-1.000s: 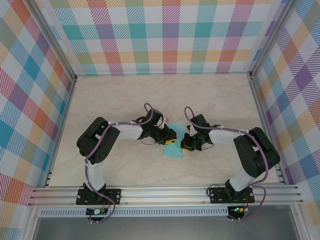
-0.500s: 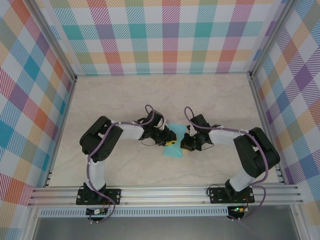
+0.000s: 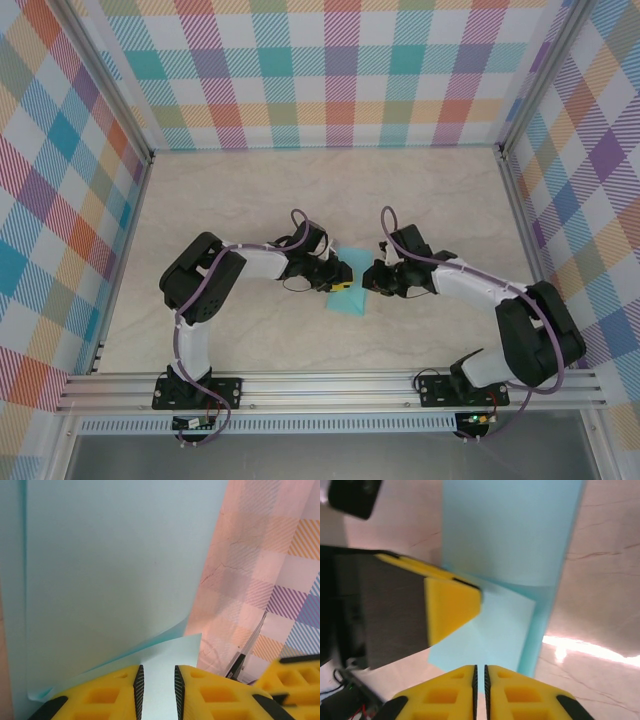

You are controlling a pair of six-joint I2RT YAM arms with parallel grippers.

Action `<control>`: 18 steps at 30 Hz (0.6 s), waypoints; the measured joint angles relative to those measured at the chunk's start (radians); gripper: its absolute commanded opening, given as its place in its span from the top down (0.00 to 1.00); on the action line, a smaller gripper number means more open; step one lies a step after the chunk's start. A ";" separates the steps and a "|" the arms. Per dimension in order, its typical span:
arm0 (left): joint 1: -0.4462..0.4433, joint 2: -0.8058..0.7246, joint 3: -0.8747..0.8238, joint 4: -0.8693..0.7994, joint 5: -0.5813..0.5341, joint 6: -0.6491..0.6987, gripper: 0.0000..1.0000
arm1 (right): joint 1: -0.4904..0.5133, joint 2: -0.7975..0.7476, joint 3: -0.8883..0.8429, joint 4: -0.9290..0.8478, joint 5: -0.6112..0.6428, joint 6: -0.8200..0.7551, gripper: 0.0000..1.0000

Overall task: Fold a paper plane with a square sheet of paper (pick it up from the middle)
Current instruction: Fold the triangle a second time at the center of the table.

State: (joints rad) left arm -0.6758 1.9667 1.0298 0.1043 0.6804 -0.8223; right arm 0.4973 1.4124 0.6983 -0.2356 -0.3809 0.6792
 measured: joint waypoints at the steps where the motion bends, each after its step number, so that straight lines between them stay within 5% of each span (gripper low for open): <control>1: 0.000 0.000 0.000 0.000 0.000 0.000 0.75 | 0.001 0.006 -0.008 0.023 -0.026 0.012 0.91; 18: 0.000 0.000 0.000 -0.003 0.000 0.004 0.75 | 0.074 0.188 0.011 0.088 -0.117 0.058 0.91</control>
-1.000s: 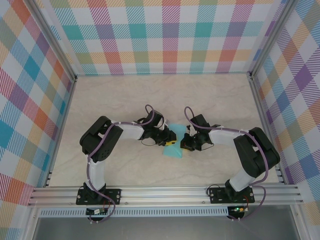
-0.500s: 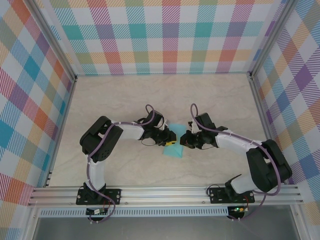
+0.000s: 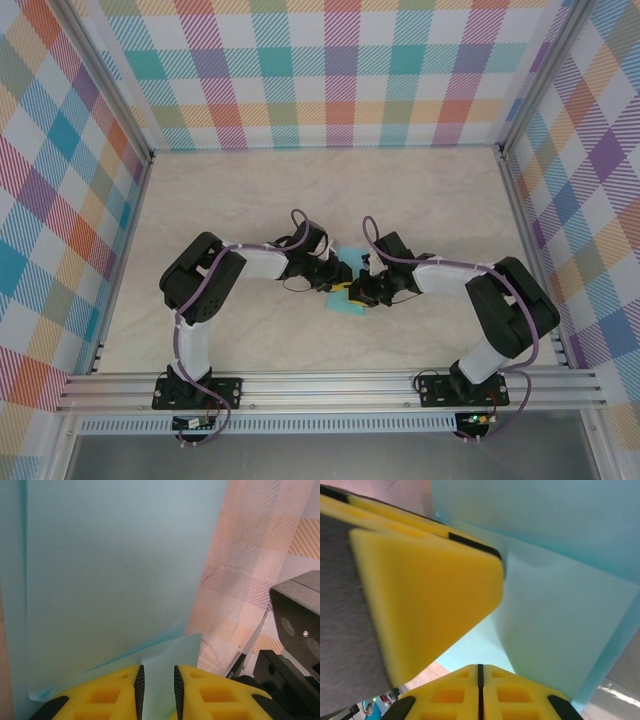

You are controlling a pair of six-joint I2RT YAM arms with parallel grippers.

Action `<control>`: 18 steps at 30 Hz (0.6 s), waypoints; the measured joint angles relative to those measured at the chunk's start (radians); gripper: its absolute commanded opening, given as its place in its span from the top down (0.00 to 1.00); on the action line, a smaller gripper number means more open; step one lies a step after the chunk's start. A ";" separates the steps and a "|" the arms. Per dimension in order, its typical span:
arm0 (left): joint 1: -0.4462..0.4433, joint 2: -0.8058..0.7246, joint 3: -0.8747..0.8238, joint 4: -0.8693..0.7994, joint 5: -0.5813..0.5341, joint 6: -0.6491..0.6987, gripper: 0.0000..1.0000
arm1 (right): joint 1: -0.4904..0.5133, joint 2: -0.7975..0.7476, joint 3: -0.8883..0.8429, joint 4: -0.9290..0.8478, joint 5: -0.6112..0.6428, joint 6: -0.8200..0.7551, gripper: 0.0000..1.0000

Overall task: Fold a paper plane with a square sheet of paper (pick it up from the middle)
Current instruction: Fold the triangle a second time at the center of the table.

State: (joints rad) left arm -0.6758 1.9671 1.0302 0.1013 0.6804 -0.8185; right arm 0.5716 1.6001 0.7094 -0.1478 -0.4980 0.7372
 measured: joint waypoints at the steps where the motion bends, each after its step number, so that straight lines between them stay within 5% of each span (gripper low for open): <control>1: 0.000 0.000 0.000 0.000 0.000 0.000 0.75 | 0.000 0.004 0.000 -0.002 0.003 0.000 0.91; 18: 0.000 0.001 0.002 -0.005 -0.001 0.001 0.76 | 0.000 0.024 0.005 -0.053 0.078 -0.019 0.89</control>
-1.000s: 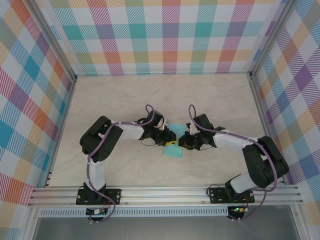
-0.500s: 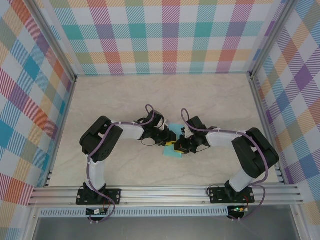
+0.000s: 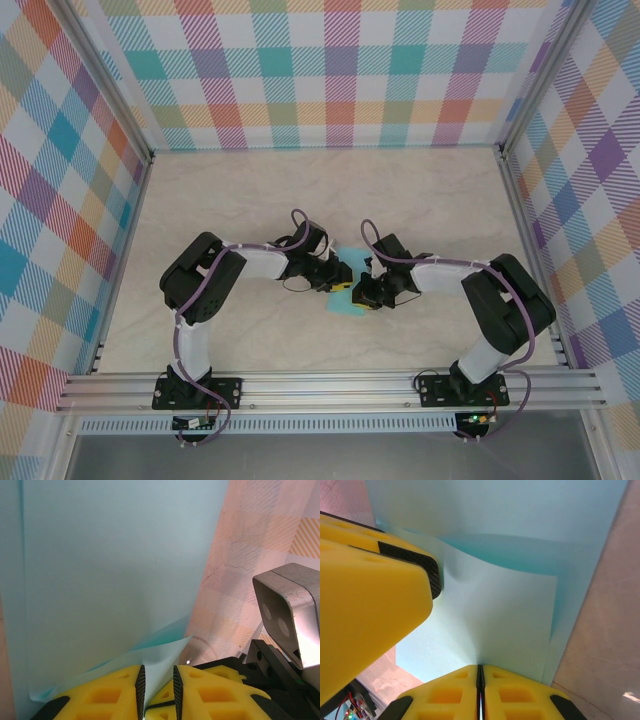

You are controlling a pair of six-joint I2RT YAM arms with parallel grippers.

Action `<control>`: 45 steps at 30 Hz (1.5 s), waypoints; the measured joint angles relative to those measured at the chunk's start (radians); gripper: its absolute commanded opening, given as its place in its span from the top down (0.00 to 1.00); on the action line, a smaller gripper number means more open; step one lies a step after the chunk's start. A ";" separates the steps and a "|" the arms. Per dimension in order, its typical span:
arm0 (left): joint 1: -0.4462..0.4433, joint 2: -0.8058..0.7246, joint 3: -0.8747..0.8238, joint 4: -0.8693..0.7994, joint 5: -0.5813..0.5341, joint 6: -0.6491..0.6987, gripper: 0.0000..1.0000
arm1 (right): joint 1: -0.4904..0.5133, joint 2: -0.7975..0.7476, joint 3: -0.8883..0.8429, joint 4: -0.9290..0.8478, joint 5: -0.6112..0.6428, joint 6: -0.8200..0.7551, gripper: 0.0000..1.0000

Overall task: Fold a paper plane with a square sheet of paper (pick it up from the middle)
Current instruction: Fold the triangle a second time at the center of the table.

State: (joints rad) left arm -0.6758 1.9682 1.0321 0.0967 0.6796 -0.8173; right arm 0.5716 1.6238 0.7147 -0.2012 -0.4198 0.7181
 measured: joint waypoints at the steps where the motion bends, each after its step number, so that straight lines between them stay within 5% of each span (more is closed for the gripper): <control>1: 0.000 0.000 0.000 0.000 0.000 0.000 0.76 | 0.000 0.000 0.000 0.000 0.000 0.000 0.89; 45: -0.004 0.002 0.012 -0.031 -0.007 0.022 0.77 | -0.013 -0.068 -0.127 0.052 -0.089 0.032 0.88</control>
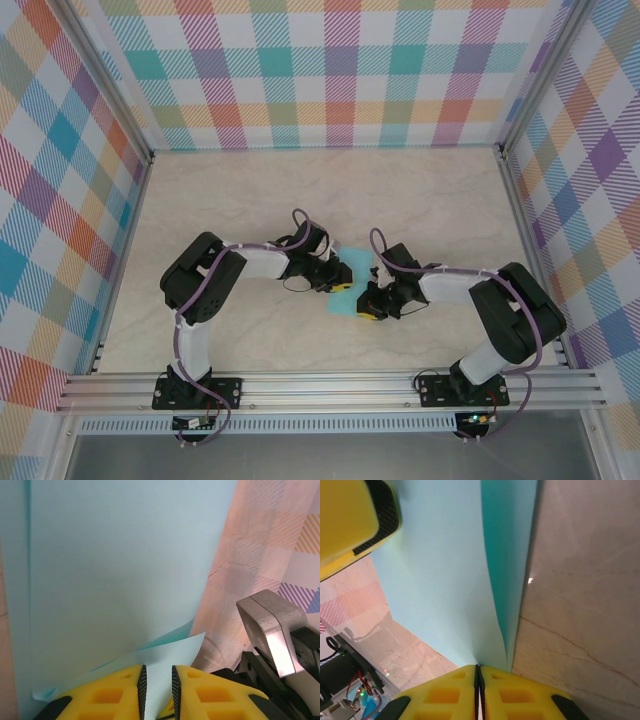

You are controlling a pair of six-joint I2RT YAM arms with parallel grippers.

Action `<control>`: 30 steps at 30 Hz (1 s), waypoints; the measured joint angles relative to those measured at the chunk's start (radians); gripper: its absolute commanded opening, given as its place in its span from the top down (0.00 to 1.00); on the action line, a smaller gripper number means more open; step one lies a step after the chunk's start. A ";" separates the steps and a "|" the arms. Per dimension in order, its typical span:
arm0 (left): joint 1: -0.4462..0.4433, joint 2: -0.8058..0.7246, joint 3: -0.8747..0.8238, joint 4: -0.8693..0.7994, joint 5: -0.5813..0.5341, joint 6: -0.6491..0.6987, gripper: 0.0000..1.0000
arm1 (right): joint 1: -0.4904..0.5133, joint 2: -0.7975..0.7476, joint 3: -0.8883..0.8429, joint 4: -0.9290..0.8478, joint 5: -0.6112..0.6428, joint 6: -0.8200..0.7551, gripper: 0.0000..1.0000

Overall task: Fold a paper plane with a square sheet of paper (pick it up from the middle)
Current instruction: Fold the triangle a second time at the center of the table.

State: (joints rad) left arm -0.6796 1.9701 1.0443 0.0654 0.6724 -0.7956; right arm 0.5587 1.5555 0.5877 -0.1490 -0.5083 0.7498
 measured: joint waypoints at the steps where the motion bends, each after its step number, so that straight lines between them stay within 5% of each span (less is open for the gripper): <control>1: 0.000 0.000 0.001 -0.003 0.000 0.000 0.77 | -0.004 -0.006 -0.013 0.020 -0.007 0.006 0.88; 12: 0.000 0.001 0.006 -0.011 0.000 0.000 0.77 | -0.023 -0.027 -0.064 0.101 -0.034 0.032 0.88; 21: 0.000 0.001 0.006 -0.011 0.000 0.000 0.77 | -0.021 -0.143 -0.031 -0.051 0.025 0.024 0.91; 30: 0.000 0.001 0.006 -0.011 0.000 0.000 0.77 | 0.005 -0.007 0.071 0.014 0.015 0.033 0.93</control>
State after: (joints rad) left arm -0.6796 1.9713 1.0500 0.0547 0.6724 -0.7952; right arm 0.5632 1.5486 0.6586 -0.1352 -0.4934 0.7826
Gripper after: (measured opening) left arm 0.231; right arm 0.077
